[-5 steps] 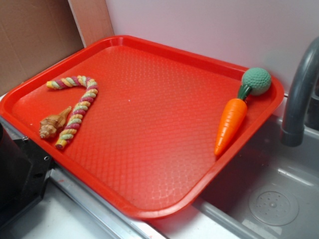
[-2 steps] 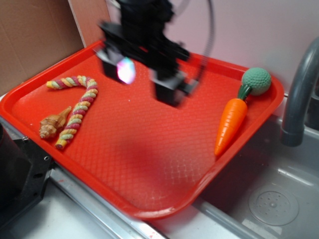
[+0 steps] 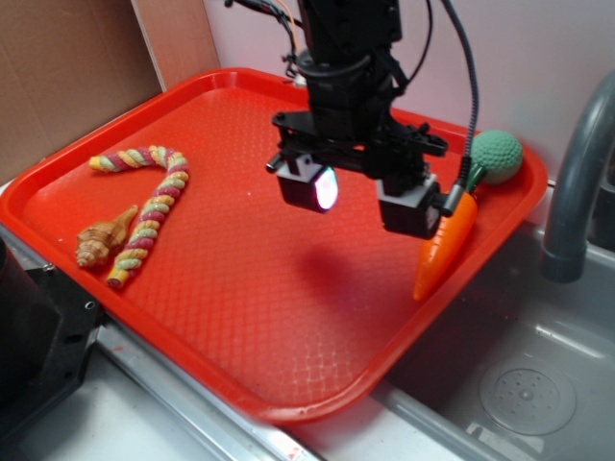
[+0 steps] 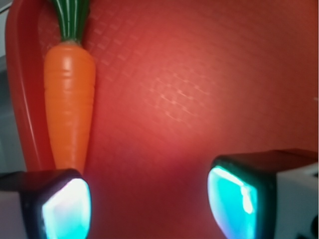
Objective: Grab the carrot.
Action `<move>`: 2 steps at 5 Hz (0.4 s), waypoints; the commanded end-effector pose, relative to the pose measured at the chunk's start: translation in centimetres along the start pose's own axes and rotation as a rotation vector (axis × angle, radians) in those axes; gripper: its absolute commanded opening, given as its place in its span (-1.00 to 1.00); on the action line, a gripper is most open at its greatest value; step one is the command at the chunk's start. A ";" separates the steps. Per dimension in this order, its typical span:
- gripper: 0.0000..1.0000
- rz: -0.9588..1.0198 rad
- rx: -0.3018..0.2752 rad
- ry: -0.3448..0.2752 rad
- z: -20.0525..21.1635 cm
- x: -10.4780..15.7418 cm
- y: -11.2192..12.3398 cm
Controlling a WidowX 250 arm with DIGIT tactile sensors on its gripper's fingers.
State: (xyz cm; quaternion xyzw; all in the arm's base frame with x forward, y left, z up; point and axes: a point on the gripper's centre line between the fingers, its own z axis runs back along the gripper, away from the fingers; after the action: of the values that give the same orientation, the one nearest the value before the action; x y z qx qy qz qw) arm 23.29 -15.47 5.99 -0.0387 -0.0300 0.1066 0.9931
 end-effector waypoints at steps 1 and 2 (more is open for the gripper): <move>1.00 -0.047 -0.104 -0.037 0.2 5.4 -3.1; 1.00 -0.054 -0.076 -0.011 -1.2 6.5 -2.4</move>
State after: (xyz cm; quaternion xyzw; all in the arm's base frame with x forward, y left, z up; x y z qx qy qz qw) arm 28.61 -15.87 2.92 -0.0635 -0.0157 0.0810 0.9946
